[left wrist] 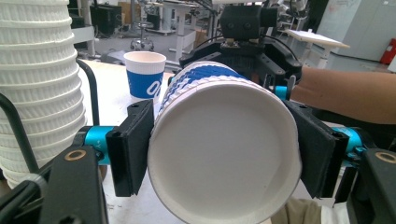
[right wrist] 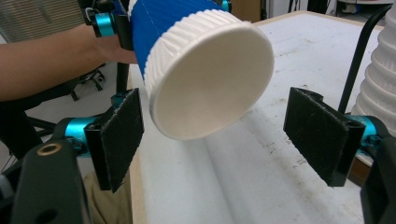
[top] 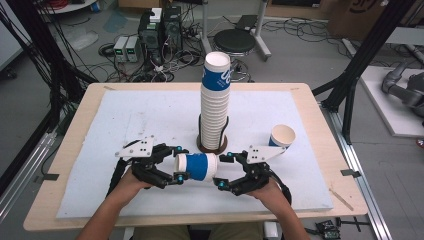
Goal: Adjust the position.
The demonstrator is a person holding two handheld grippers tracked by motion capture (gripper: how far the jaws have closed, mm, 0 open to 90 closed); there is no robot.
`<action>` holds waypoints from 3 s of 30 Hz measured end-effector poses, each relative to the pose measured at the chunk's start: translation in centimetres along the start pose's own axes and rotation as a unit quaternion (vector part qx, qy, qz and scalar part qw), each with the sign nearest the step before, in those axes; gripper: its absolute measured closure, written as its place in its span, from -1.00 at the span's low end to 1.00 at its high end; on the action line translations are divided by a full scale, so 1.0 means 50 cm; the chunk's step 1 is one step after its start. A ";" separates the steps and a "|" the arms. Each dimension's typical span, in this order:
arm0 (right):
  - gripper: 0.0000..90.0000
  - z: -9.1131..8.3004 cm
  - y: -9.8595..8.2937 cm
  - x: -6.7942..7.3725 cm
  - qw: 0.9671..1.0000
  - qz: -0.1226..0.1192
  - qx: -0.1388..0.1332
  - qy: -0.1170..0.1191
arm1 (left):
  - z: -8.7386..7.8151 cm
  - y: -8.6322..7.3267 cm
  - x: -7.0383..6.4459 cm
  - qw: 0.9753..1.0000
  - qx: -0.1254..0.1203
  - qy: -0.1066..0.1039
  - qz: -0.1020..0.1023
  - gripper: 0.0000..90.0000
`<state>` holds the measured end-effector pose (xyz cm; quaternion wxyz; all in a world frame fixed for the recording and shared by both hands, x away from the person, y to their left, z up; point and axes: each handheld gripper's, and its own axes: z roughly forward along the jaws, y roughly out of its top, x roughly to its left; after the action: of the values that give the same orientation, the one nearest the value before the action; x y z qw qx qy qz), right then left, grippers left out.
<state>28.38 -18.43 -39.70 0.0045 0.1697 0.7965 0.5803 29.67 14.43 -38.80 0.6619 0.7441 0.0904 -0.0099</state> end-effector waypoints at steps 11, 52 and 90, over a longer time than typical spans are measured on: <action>-0.66 0.018 0.002 0.003 1.000 -0.010 0.003 0.027 | 0.012 0.000 -0.006 1.000 -0.009 -0.030 0.001 -0.34; -0.34 -0.012 0.044 0.012 0.993 -0.075 0.094 0.012 | 0.016 0.015 -0.028 0.996 0.080 0.032 0.021 -0.62; -0.34 0.037 0.141 0.034 0.942 -0.172 0.288 0.003 | 0.083 0.061 -0.024 0.968 0.248 0.003 0.044 -0.58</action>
<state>29.03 -14.38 -33.46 0.0524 0.0221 0.9468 0.3168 29.36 9.86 -36.18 0.4563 0.8882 0.0537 -0.0007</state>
